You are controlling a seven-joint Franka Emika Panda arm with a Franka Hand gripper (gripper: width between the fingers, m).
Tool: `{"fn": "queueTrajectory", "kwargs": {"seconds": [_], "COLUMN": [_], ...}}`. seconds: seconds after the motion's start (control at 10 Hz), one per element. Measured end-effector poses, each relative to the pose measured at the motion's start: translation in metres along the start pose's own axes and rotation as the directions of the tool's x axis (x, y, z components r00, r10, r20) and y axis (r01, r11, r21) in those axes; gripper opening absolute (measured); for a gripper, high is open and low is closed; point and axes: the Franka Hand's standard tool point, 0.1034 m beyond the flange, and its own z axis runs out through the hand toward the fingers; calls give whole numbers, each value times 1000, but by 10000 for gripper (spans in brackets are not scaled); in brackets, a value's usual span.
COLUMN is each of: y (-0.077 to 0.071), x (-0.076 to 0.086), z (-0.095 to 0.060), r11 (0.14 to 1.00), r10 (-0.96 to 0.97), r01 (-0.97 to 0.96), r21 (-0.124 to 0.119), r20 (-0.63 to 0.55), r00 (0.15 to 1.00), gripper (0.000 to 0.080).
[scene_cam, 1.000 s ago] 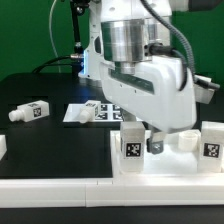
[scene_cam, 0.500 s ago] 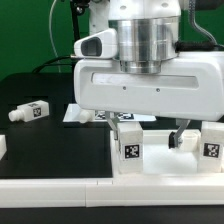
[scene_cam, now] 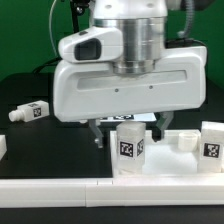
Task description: Assemble square table
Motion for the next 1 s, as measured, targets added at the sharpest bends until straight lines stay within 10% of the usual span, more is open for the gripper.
{"fn": "queueTrajectory", "kwargs": {"seconds": [0.7,0.8,1.0], "y": [1,1,0], "x": [4,4,4], "z": [-2,-2,-2], "r11": [1000,996,976], "r10": [10,85,217], "r01": [-10,-85,-217], "r21": [-3,-1,1], "r20": [-13,-13,-12], "r00": [1000,996,976], "gripper": [626,421,390]}}
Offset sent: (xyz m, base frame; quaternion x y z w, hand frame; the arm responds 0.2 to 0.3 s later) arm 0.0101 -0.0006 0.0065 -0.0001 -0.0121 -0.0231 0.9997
